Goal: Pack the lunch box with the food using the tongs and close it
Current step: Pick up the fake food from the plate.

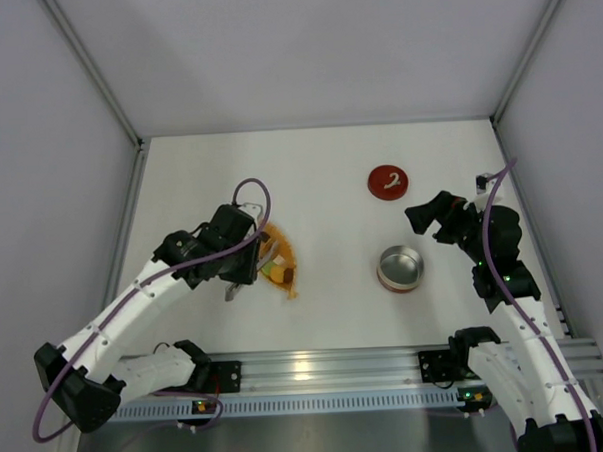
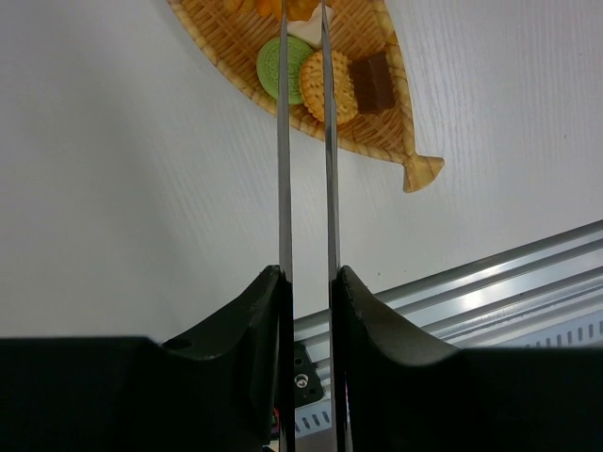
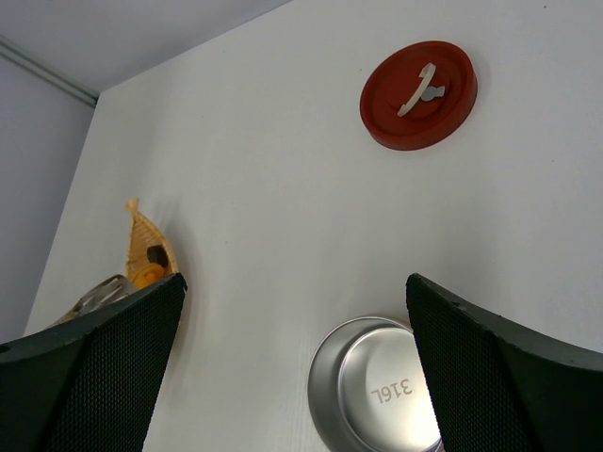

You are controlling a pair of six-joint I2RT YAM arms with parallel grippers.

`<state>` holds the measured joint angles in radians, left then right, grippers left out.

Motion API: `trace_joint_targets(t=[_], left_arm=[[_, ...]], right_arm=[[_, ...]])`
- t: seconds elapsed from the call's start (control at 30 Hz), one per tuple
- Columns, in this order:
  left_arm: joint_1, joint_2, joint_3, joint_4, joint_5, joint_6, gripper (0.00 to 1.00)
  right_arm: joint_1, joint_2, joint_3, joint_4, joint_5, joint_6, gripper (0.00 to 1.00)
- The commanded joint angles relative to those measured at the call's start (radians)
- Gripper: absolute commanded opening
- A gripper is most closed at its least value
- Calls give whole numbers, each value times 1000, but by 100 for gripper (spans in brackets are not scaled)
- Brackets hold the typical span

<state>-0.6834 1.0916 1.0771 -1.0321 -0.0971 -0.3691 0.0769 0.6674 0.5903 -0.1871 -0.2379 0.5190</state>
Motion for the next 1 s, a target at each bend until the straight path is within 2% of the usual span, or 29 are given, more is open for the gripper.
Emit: trace_joint_targets(t=[0.0, 0.97], left_arm=[[-2, -35, 60, -9, -4, -10, 33], [-2, -62, 122, -49, 46, -17, 29]], right_arm=[[12, -9, 25, 20, -9, -4, 100], [12, -2, 32, 20, -12, -2, 99]])
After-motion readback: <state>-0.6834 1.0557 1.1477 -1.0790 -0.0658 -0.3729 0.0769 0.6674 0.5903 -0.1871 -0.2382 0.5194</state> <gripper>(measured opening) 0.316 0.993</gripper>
